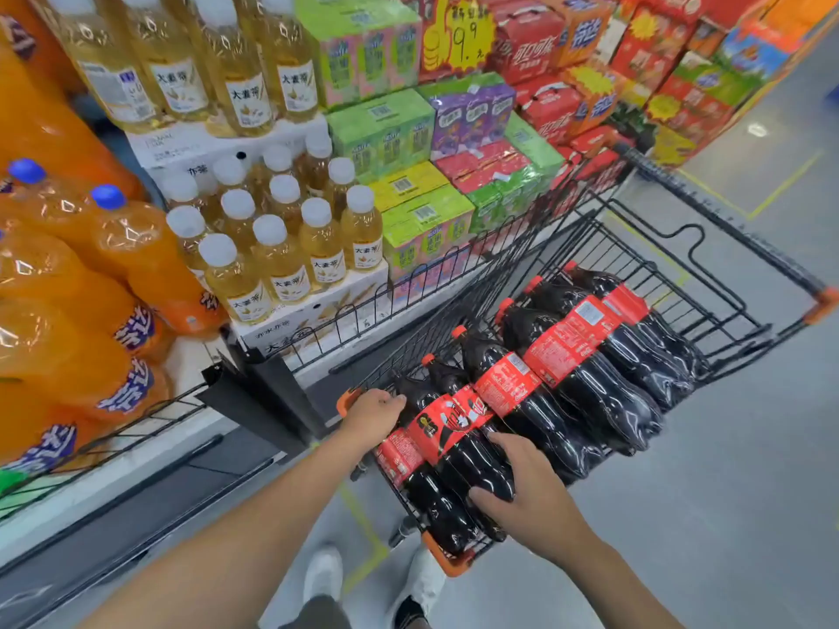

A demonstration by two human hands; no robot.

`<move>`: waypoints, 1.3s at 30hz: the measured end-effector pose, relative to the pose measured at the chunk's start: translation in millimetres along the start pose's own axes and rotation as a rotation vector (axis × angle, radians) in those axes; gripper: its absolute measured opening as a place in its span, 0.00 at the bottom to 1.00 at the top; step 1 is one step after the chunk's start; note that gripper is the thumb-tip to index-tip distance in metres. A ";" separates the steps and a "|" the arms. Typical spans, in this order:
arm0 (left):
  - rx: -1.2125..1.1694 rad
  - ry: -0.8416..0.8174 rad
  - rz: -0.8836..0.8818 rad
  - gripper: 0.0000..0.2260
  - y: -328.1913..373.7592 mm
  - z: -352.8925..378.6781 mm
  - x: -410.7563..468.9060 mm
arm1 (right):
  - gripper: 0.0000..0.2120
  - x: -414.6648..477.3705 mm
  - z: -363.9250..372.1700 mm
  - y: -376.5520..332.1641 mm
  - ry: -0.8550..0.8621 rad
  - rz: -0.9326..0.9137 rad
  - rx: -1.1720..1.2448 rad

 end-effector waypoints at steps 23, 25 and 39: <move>-0.615 -0.001 -0.474 0.26 0.2 55.5 103.6 | 0.61 78.3 61.9 55.5 -0.184 0.332 -0.237; -0.684 0.050 -0.509 0.28 0.5 56.3 102.6 | 0.63 81.6 64.8 56.2 -0.193 0.361 -0.243; -0.736 -0.134 -0.348 0.22 62.1 43.9 56.1 | 0.58 61.4 49.0 52.1 -0.032 0.349 0.002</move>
Point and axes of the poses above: each hand's wrist, its own x-axis towards the middle knuckle, its own z-axis out of the palm, y = z × x, the point moved 4 cm from there along x, towards the middle knuckle, and after that the axes turned 3 degrees about x, right-handed, at the moved point
